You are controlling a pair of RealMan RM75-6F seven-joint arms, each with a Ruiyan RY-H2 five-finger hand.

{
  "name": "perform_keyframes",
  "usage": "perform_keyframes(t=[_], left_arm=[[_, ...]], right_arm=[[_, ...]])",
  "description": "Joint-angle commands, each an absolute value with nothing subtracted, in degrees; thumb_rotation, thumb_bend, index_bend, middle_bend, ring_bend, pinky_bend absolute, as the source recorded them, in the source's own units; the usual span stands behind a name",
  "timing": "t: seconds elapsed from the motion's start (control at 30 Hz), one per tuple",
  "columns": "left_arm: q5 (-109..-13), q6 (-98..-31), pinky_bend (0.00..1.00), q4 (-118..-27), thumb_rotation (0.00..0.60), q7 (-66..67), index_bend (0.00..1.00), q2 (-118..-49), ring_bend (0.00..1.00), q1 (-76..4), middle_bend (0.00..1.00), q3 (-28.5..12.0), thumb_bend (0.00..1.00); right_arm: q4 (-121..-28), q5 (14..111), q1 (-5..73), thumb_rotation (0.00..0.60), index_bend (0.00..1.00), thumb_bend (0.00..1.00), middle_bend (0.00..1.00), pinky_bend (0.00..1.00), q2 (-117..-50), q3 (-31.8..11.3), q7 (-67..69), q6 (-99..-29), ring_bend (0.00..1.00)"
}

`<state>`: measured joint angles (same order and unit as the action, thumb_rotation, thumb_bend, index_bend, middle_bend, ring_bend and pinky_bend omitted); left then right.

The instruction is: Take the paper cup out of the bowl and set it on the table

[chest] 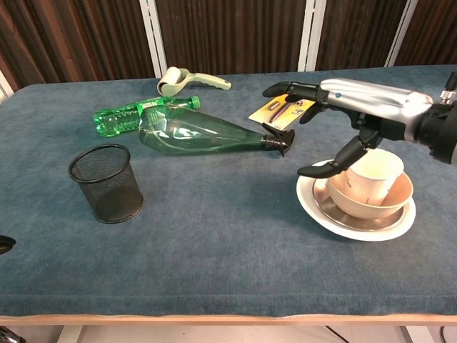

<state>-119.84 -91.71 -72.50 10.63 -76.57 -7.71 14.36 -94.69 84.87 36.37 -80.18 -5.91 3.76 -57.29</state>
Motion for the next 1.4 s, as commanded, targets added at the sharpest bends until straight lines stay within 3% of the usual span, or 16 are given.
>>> perform_keyframes(t=[0.03, 0.2, 0.57, 1.03, 1.4], left_arm=[[-119.50, -92.00, 0.33, -72.58, 0.600, 10.49, 0.01, -76.33, 0.12, -7.50, 0.12, 14.37, 0.33], [-118.13, -93.94, 0.34, -73.36, 0.600, 9.85, 0.01, -75.17, 0.12, -6.63, 0.13, 13.84, 0.32], [-103.62, -96.26, 0.35, -84.13, 0.600, 6.54, 0.03, -66.69, 0.16, -1.36, 0.15, 10.16, 0.33], [-92.00, -98.67, 0.36, -86.86, 0.600, -8.23, 0.05, -61.43, 0.18, 2.65, 0.19, 5.61, 0.33], [-90.24, -98.17, 0.36, -86.36, 0.600, -12.48, 0.05, -60.70, 0.18, 3.70, 0.19, 3.90, 0.33]], right_arm=[[-95.22, 84.90, 36.08, 0.600, 0.01, 0.16, 0.00, 0.19, -79.47, -5.25, 2.92, -57.31, 0.00], [-95.70, 84.45, 35.27, 0.600, 0.01, 0.16, 0.00, 0.19, -78.33, -4.41, -0.21, -57.95, 0.00], [-96.92, 83.78, 32.64, 0.600, 0.02, 0.16, 0.00, 0.19, -75.20, -2.22, -4.64, -59.78, 0.00], [-94.90, 84.82, 29.83, 0.600, 0.04, 0.16, 0.00, 0.19, -73.88, -0.38, -6.14, -62.15, 0.00], [-92.70, 84.03, 29.12, 0.600, 0.08, 0.16, 0.02, 0.19, -74.32, -0.86, -6.18, -62.27, 0.05]])
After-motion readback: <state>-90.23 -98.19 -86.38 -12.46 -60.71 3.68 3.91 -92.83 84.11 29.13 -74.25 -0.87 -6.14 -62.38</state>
